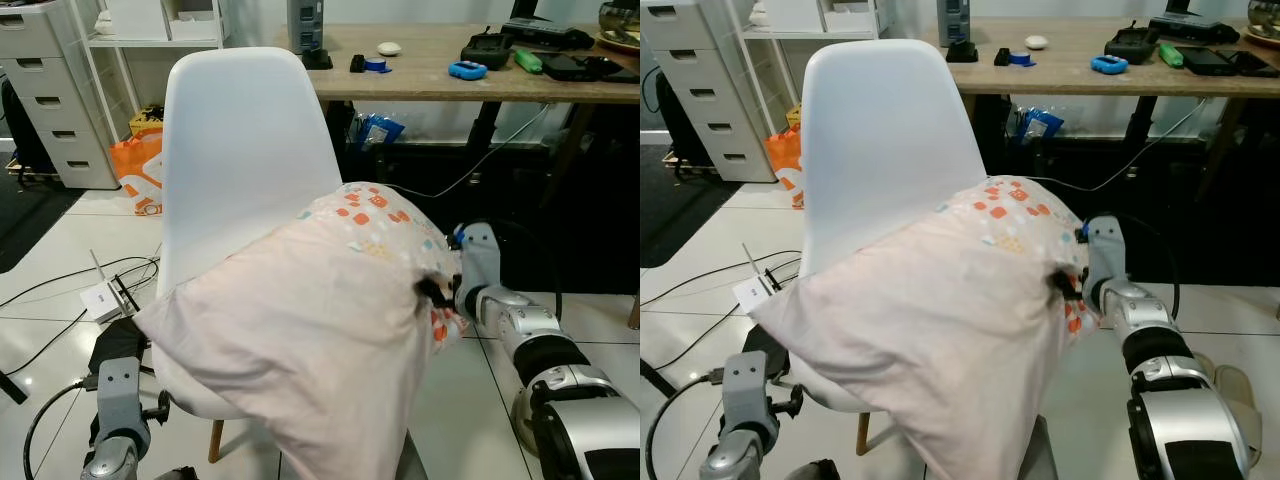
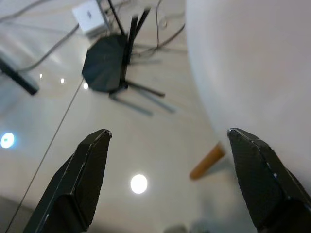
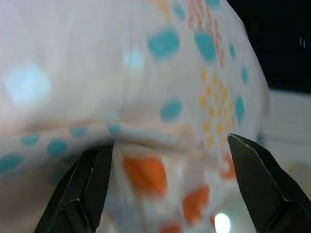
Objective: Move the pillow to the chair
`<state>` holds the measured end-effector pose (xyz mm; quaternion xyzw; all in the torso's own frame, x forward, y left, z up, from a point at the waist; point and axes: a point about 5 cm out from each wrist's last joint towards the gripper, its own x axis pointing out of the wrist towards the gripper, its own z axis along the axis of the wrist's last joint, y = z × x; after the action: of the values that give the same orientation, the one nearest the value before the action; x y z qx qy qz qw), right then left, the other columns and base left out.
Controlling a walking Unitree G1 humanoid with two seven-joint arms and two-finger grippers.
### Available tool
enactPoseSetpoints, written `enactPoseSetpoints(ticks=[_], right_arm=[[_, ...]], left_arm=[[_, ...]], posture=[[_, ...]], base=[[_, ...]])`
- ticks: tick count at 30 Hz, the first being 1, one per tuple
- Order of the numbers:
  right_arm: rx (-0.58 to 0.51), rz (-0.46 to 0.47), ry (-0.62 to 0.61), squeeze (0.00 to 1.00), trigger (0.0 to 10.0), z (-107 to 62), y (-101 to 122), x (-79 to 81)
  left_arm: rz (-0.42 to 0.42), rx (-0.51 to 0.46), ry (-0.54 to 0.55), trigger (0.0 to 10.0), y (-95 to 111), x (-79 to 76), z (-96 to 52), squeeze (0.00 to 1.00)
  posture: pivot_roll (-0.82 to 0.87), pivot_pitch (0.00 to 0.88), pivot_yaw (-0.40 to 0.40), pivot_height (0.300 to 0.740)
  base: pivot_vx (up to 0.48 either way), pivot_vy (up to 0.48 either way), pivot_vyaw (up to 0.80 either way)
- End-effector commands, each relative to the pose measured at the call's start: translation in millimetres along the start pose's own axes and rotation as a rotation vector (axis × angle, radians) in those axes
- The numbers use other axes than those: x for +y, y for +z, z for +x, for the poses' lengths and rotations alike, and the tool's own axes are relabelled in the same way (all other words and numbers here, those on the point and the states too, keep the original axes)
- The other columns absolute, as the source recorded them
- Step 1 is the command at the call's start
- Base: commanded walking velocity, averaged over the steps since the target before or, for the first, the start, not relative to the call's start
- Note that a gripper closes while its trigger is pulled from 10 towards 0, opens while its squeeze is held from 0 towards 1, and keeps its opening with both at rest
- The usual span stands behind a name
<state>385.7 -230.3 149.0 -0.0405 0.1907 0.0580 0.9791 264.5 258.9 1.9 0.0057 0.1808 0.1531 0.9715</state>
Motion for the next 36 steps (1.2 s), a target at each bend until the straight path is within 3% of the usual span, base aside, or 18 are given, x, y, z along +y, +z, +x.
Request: enactPoseSetpoints(ticks=[1,3,6,8,12,13,15,18,19,23,25,26,27,28,31,33,34,36], right_arm=[[-0.013,-0.015,0.059,0.0,10.0,2.3,-0.6,9.0],[0.039,-0.06,0.271,0.0,10.0,3.8,-11.4,30.0],[0.094,-0.094,0.362,0.0,10.0,3.3,-20.0,39.3],[0.218,-0.213,0.568,0.0,10.0,-0.5,-40.0,57.4],[0.251,-0.259,0.626,0.0,10.0,-1.6,-45.9,61.0],[0.272,-0.296,0.675,0.0,10.0,-2.9,-47.0,62.1],[0.272,-0.296,0.675,0.0,10.0,-2.9,-47.0,62.1],[0.277,-0.316,0.717,0.0,10.0,-4.1,-44.4,62.8],[0.272,-0.323,0.724,0.0,10.0,-4.0,-42.5,63.9],[0.273,-0.329,0.728,0.0,10.0,-4.0,-42.9,64.0],[0.283,-0.327,0.74,0.0,10.0,-4.8,-47.9,65.0],[0.291,-0.327,0.749,0.0,10.0,-5.5,-50.6,65.3],[0.298,-0.325,0.754,0.0,10.0,-6.1,-53.0,65.6],[0.298,-0.325,0.754,0.0,10.0,-6.1,-53.0,65.6],[0.309,-0.331,0.761,0.0,10.0,-6.8,-55.9,65.6],[0.306,-0.332,0.753,0.0,10.0,-6.5,-55.4,65.0],[0.306,-0.332,0.753,0.0,10.0,-6.5,-55.4,65.0],[0.299,-0.333,0.753,0.0,10.0,-6.0,-53.5,64.6]], left_arm=[[0.004,-0.026,0.005,10.0,6.0,4.0,1.8,0.0],[-0.002,-0.064,0.015,10.0,12.6,8.7,2.5,0.0],[-0.002,-0.081,0.019,10.0,16.0,11.0,2.9,0.0],[-0.005,-0.141,0.028,10.0,30.1,16.1,5.2,0.0],[-0.006,-0.179,0.032,10.0,39.7,18.3,6.6,0.0],[-0.022,-0.236,0.036,10.0,54.6,21.9,8.2,0.0],[-0.022,-0.236,0.036,10.0,54.6,21.9,8.2,0.0],[-0.067,-0.308,0.032,10.0,74.0,28.8,8.9,0.0],[-0.166,-0.387,-0.013,10.0,97.1,38.7,8.2,0.0],[-0.22,-0.426,-0.049,10.0,107.6,42.8,6.9,0.0],[-0.359,-0.532,-0.238,10.0,136.1,49.5,-3.5,0.0],[-0.378,-0.579,-0.355,10.0,148.3,49.5,-12.2,0.0],[-0.368,-0.615,-0.486,10.0,158.6,47.1,-23.0,0.0],[-0.368,-0.615,-0.486,10.0,158.6,47.1,-23.0,0.0],[-0.286,-0.621,-0.679,10.0,169.0,40.5,-40.6,0.0],[-0.037,-0.496,-0.895,10.0,165.5,30.6,-57.4,0.0],[-0.037,-0.496,-0.895,10.0,165.5,30.6,-57.4,0.0],[0.13,-0.344,-0.954,10.0,149.7,25.6,-58.5,0.0]], posture=[[-0.1,0.141,-0.013,0.476],[-0.11,0.145,-0.011,0.476],[-0.1,0.146,-0.011,0.476],[-0.1,0.152,-0.015,0.476],[-0.1,0.164,-0.017,0.476],[-0.1,0.169,-0.018,0.476],[-0.1,0.169,-0.018,0.476],[-0.1,0.162,-0.017,0.476],[-0.1,0.162,-0.014,0.476],[-0.1,0.162,-0.014,0.476],[-0.1,0.163,-0.012,0.476],[-0.1,0.164,-0.012,0.476],[-0.1,0.163,-0.011,0.476],[-0.1,0.163,-0.011,0.476],[-0.09,0.163,-0.006,0.476],[-0.09,0.161,-0.005,0.476],[-0.09,0.161,-0.005,0.476],[-0.09,0.156,-0.001,0.476]], base=[[0.0,0.0,0.0],[0.0,0.0,0.0],[0.0,0.0,0.0],[0.0,0.0,0.0],[0.0,0.0,0.0],[0.0,0.0,0.0],[0.0,0.0,0.0],[0.0,0.0,0.0],[0.0,0.0,0.0],[0.0,0.0,0.0],[0.0,0.0,0.0],[0.0,0.0,0.0],[0.0,0.0,0.0],[0.0,0.0,0.0],[0.0,0.0,0.0],[0.0,0.0,0.0],[0.0,0.0,0.0],[0.0,0.0,0.0]])
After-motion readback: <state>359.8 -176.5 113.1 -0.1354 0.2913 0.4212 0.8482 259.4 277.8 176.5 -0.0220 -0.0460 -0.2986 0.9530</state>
